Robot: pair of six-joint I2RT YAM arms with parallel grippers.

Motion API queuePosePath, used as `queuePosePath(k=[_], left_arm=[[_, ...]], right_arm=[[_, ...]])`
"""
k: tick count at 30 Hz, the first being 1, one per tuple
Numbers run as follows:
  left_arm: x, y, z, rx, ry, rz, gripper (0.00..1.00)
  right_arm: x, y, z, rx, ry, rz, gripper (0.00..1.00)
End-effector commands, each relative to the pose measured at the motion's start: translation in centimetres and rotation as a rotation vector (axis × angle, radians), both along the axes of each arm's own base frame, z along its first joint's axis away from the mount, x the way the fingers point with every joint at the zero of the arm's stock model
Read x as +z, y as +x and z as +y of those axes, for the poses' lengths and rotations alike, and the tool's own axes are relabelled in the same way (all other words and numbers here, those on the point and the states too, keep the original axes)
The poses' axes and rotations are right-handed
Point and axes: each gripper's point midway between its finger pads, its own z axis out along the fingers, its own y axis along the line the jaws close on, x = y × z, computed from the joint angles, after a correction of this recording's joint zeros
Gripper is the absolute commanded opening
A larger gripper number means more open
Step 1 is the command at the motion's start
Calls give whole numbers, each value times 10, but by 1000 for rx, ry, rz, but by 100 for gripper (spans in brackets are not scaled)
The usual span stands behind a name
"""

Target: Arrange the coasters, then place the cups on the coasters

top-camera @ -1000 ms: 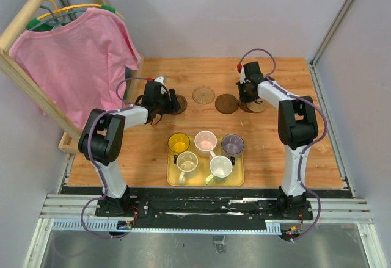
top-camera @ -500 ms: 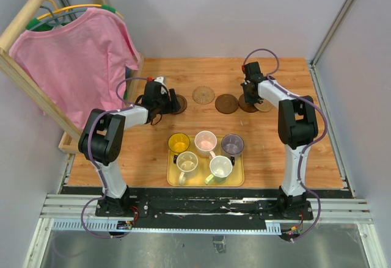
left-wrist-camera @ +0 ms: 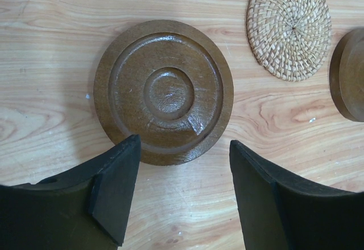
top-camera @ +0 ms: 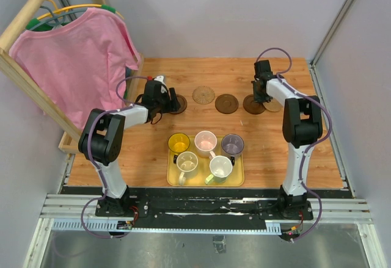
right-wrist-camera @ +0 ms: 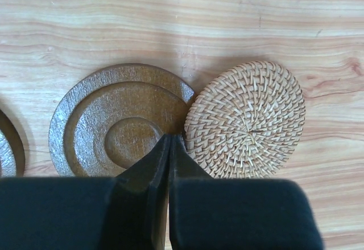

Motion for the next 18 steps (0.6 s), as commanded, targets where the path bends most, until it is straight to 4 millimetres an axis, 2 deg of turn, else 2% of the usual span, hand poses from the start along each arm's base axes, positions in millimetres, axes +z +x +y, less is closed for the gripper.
queuePosePath(k=[1, 6, 8, 12, 15, 18], left_arm=[[3, 10, 2, 6, 19, -16, 68], [6, 14, 3, 8, 27, -21, 68], [5, 15, 3, 10, 29, -21, 67], [-3, 16, 6, 34, 45, 11, 65], [-7, 18, 7, 41, 52, 33, 63], [-11, 19, 7, 43, 61, 48, 62]], right_arm=[[31, 12, 0, -14, 59, -69, 1], [46, 17, 21, 35, 171, -129, 1], [54, 20, 37, 72, 245, -149, 2], [67, 26, 82, 187, 380, -160, 4], [75, 29, 120, 288, 390, -164, 5], [74, 29, 160, 386, 383, -144, 5]])
